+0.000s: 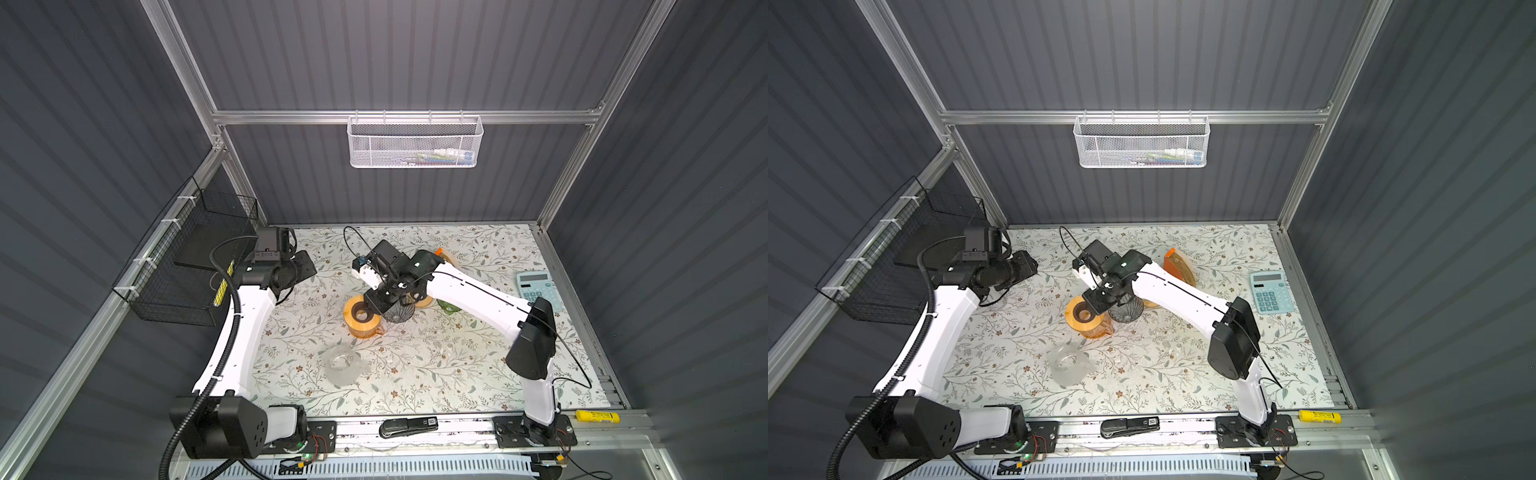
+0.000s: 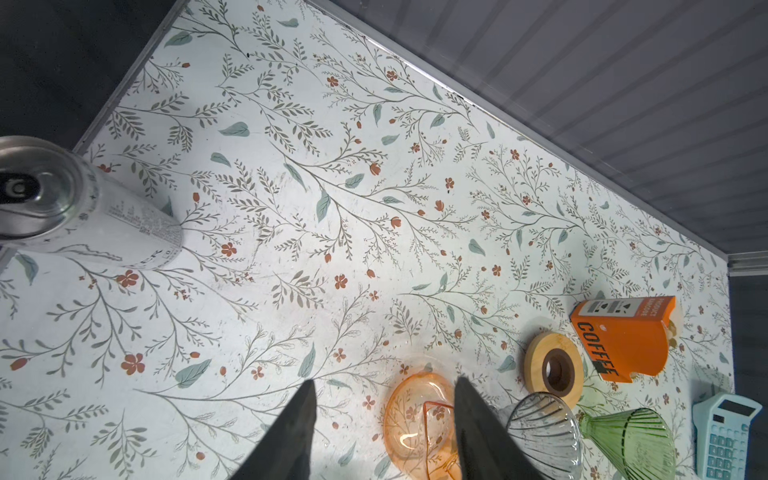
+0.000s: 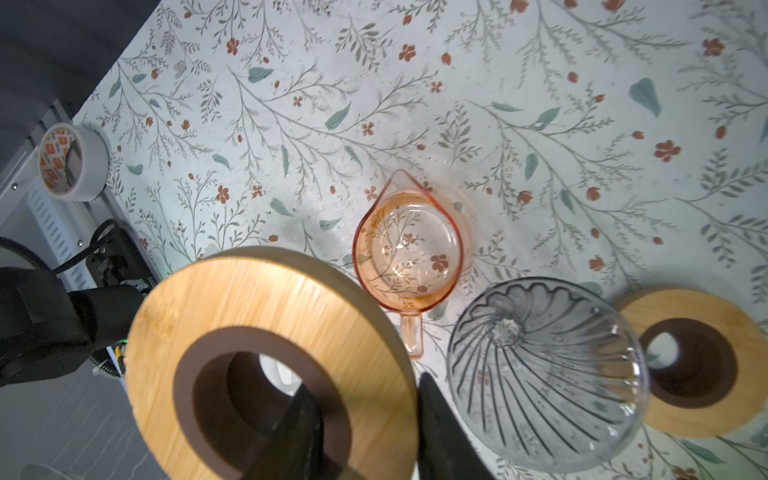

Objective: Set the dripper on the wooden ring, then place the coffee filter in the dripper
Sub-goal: 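Lift the bamboo ring and carry it toward the frosted pitcher with the right gripper, then lower the bamboo ring onto the top of the frosted pitcher with the right gripper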

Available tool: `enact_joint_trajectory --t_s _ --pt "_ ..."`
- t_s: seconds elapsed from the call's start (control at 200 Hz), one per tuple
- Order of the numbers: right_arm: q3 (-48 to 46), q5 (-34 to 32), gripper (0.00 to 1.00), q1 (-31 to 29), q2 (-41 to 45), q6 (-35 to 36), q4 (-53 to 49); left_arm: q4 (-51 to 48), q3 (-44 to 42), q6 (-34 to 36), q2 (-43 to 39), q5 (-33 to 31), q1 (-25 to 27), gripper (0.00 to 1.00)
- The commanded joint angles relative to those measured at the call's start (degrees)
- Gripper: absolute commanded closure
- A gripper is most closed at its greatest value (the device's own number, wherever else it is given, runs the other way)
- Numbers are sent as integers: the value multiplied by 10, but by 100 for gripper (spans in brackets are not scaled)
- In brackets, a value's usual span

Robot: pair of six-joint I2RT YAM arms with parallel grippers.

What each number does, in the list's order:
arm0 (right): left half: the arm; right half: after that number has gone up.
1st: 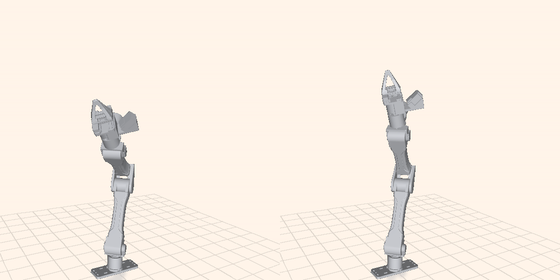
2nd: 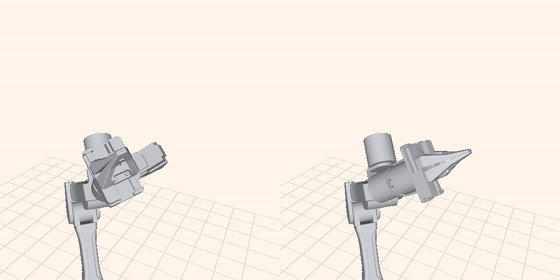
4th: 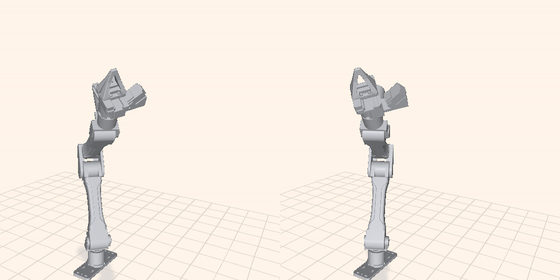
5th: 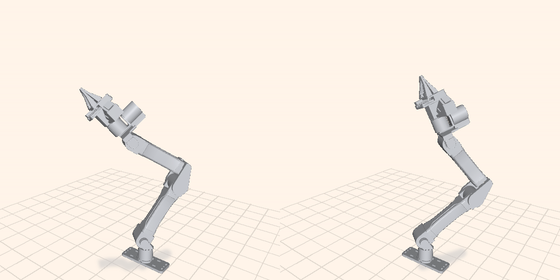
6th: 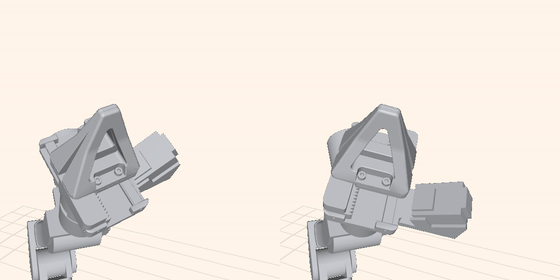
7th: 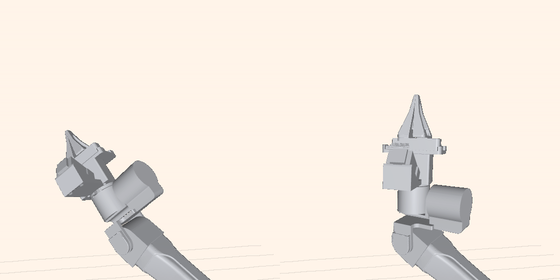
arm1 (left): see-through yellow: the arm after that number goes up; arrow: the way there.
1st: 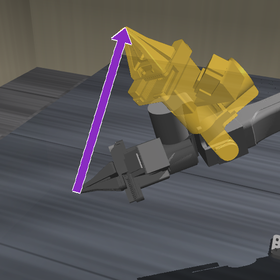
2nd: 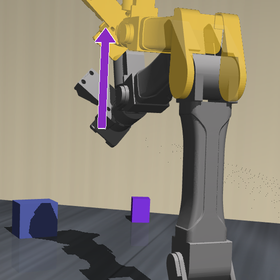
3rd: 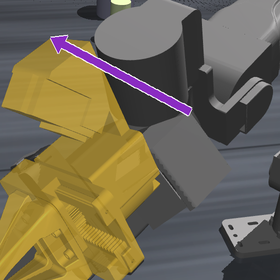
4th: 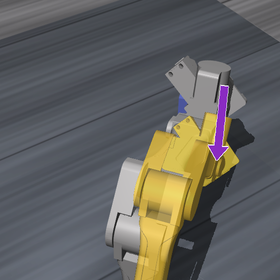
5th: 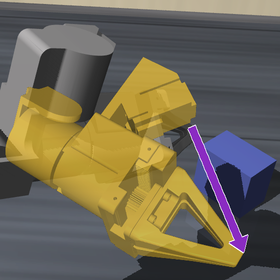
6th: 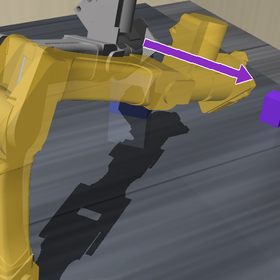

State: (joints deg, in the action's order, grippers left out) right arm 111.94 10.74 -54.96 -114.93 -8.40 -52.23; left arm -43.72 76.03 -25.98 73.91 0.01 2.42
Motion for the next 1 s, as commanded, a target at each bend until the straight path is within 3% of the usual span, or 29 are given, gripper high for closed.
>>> enact_joint_trajectory --t_s 0.0,0.996 --pt "-9 21 80 -9 4 -12 -11 -2 -7 -6 -29 5 -8 46" --pt "103 53 79 -82 -124 -17 -45 -56 -16 21 -88 -46 -11 45"
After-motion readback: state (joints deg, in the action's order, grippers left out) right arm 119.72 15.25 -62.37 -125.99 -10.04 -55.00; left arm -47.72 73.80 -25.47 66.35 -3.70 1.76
